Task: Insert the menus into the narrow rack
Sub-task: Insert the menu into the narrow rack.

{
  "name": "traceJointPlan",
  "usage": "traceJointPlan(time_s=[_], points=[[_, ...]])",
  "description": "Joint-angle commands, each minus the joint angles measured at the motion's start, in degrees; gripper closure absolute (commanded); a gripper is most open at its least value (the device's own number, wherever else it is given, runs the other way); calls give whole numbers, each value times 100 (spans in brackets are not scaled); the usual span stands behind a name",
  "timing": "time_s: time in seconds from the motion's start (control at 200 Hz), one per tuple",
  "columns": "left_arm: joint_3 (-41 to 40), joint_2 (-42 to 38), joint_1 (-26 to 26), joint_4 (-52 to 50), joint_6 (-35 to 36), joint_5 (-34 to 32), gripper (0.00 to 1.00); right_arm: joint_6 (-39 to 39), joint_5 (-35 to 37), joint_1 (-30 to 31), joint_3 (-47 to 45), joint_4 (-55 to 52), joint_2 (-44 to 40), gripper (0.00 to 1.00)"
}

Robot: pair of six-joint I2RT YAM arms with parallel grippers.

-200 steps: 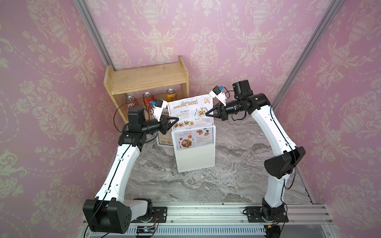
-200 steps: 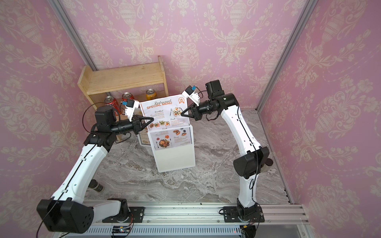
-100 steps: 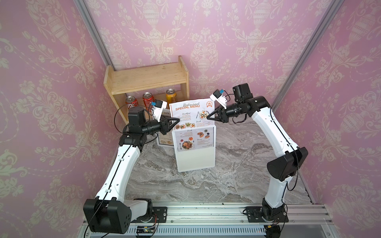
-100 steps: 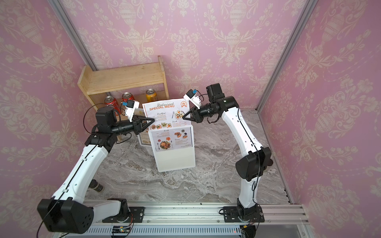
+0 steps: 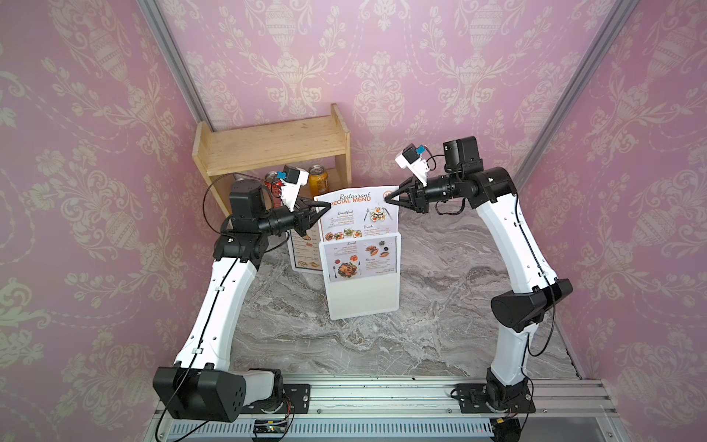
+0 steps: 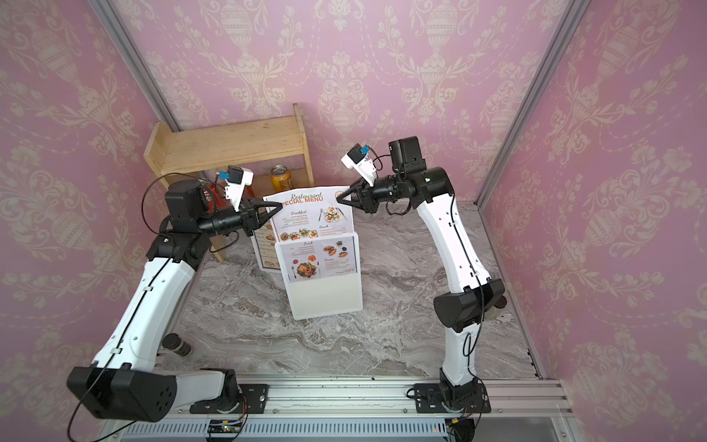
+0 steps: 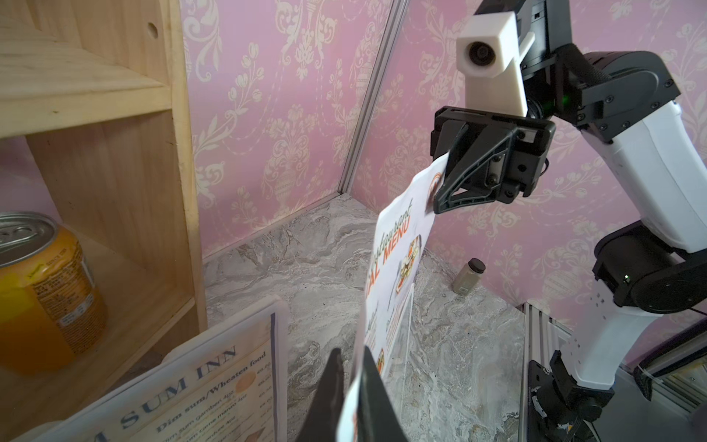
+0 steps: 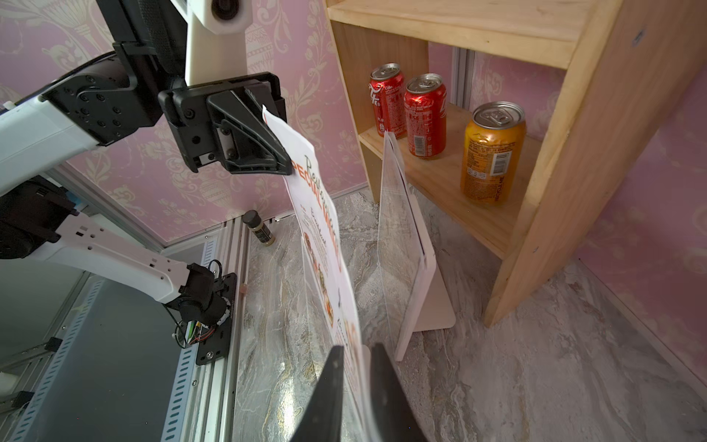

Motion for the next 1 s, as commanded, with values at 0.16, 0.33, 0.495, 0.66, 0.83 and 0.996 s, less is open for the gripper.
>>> traceJointPlan(time_s=[0.16, 0.33, 0.495, 0.66, 0.83, 0.996], points=[[-50, -7, -18, -180, 199, 251, 99, 8, -7, -36, -130, -182, 26, 99], [-97, 0, -18, -82, 95, 330, 100, 0, -3, -50, -341, -136, -80, 100], [-243, -71, -18, -21, 58, 322, 100, 6, -21, -61, -451, -109, -135, 100], [-377, -142, -18, 11, 41, 304, 99, 6, -12, -61, -592, -84, -188, 100], [-494, -163, -18, 95, -43, 322, 99, 26, 4, -75, -864, 51, -315, 100], [-636, -242, -18, 105, -73, 321, 99, 34, -14, -70, -965, 73, -346, 100]])
